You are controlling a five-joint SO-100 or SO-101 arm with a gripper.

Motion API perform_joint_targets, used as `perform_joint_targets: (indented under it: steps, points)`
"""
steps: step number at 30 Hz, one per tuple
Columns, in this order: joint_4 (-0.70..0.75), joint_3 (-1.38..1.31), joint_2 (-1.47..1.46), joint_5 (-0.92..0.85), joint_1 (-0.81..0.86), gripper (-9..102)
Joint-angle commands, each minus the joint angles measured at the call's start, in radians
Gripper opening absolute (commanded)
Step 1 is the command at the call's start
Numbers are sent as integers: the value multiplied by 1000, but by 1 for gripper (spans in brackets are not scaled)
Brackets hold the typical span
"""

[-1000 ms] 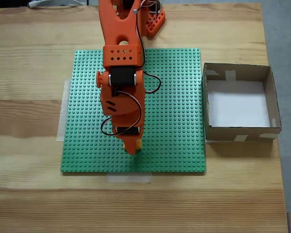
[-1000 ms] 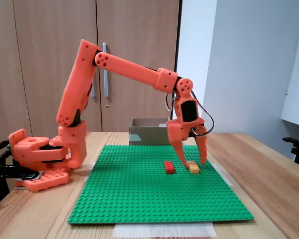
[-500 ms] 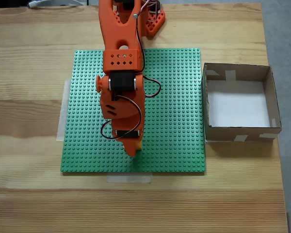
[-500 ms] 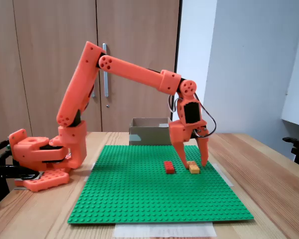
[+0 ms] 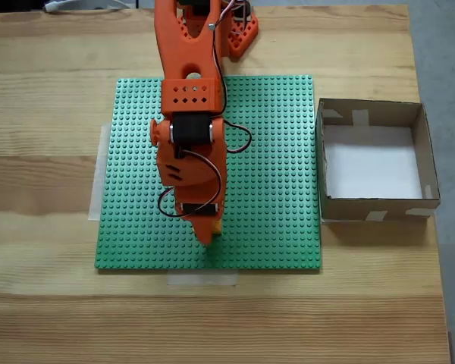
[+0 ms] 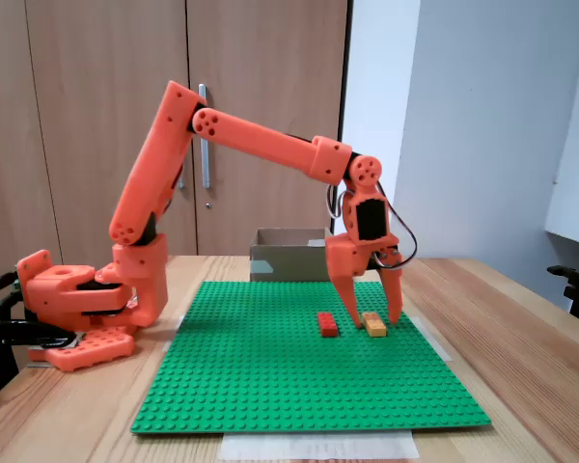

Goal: Pick the yellow lego block and put it in the box.

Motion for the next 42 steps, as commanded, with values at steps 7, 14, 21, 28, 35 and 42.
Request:
perform_joint_targets:
  steps: [7,14,21,28,35,42]
  points:
    - [3,-41,8,-9,-9,21]
    - [29,-60,-9,8,-12,21]
    - [48,-67,-17,15,-12,20]
    - [57,-75,-18,-2,-15,10]
    - [61,-77,-18,-15,-15,7]
    - [64,-77,-17,-29,-17,1]
